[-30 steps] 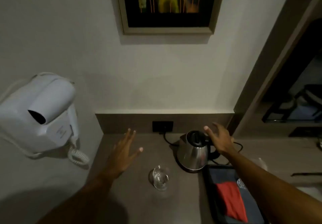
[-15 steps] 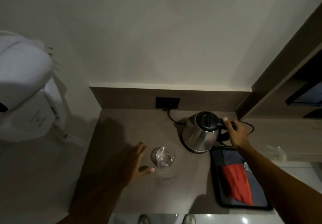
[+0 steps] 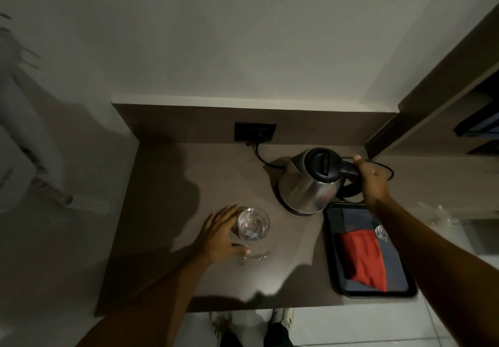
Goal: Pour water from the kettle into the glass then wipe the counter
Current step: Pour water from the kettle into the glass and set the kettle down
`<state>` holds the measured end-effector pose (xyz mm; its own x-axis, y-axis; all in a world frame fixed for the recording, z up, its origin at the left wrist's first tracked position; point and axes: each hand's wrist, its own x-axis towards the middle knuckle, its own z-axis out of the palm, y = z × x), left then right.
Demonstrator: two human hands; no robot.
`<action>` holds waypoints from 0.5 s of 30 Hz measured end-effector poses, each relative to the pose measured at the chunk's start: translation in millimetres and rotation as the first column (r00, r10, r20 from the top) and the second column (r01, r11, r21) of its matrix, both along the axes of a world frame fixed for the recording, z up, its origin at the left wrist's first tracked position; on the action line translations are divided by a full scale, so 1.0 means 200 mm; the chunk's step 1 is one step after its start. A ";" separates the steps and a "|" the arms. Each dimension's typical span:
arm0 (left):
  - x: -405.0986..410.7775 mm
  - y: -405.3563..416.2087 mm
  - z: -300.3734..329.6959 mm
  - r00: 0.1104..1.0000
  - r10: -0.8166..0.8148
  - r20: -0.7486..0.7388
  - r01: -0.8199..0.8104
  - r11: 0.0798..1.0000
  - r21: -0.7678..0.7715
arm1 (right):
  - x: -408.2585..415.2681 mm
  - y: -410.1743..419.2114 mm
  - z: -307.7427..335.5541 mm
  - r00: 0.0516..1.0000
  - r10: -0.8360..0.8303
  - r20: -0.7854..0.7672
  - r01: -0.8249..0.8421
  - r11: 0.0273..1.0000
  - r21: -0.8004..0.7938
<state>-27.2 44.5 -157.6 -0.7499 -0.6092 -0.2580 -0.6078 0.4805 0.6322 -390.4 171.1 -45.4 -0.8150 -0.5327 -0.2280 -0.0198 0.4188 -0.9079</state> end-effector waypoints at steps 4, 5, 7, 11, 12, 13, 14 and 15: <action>-0.01 0.00 -0.03 1.000 0.020 -0.009 -0.020 1.000 -0.007 | 0.04 -0.01 0.03 0.998 0.064 0.014 -0.064 0.997 -0.033; -0.02 -0.01 -0.04 1.000 0.022 -0.006 -0.022 1.000 -0.015 | 0.05 -0.02 0.04 0.997 0.078 -0.008 -0.079 0.996 -0.029; -0.02 -0.01 -0.04 1.000 0.023 0.002 -0.022 1.000 -0.018 | 0.09 -0.03 0.11 0.990 0.094 -0.104 -0.098 0.995 -0.029; -0.03 -0.02 -0.03 1.000 0.010 0.006 -0.010 1.000 -0.017 | 0.13 -0.06 0.22 0.940 0.205 -0.274 -0.220 0.975 -0.025; -0.03 -0.02 -0.03 1.000 0.006 0.003 -0.006 1.000 -0.014 | 0.15 -0.06 0.25 0.924 0.237 -0.300 -0.254 0.967 -0.019; -0.03 -0.02 -0.03 1.000 0.004 0.001 -0.004 1.000 -0.012 | 0.16 -0.06 0.27 0.904 0.268 -0.334 -0.286 0.958 -0.006; -0.03 -0.02 -0.03 1.000 0.003 -0.002 -0.003 1.000 -0.009 | 0.18 -0.07 0.29 0.876 0.298 -0.379 -0.316 0.949 0.017; -0.03 -0.02 -0.03 1.000 0.000 -0.002 0.000 1.000 -0.008 | 0.20 -0.07 0.32 0.841 0.333 -0.427 -0.347 0.937 0.047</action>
<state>-32.3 40.0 -163.4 -0.7505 -0.6110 -0.2517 -0.6065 0.4856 0.6295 -350.0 156.2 17.6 -0.5951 -0.7950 0.1174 -0.5397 0.2871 -0.7914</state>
